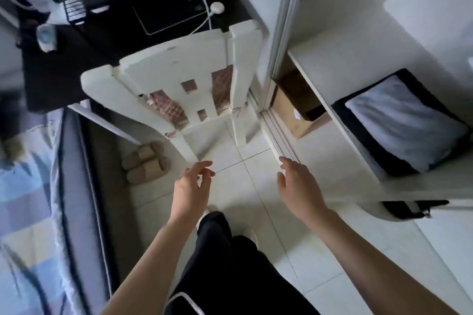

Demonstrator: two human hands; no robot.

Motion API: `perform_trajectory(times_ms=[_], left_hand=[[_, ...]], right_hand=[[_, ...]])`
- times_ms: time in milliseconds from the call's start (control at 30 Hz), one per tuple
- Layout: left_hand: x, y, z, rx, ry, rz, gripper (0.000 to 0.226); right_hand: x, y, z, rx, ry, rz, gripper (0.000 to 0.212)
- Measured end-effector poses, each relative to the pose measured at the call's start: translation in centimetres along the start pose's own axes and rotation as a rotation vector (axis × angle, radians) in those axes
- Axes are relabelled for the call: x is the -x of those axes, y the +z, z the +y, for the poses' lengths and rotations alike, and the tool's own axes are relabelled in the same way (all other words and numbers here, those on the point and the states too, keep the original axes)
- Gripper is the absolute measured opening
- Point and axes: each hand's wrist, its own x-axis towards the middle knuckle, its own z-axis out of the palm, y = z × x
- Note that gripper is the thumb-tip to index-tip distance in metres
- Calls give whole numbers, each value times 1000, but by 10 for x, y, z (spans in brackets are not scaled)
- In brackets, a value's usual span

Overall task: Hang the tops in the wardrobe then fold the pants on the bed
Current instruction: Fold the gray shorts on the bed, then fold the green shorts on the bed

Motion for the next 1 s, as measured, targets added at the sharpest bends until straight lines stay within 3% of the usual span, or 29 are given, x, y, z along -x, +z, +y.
perform_trajectory(times_ms=[367,600,1000], left_hand=[[192,-91,-117,209,-419,467,24],[329,-133,-201,355,-653,741,36],[573,-205,-349,469,-941,1021,22]], right_hand=[[77,77,-172,25,-465,-433,38],[134,137,-289,-25,-580,-486,34],[377,276,-412,90,-867,-737,28]])
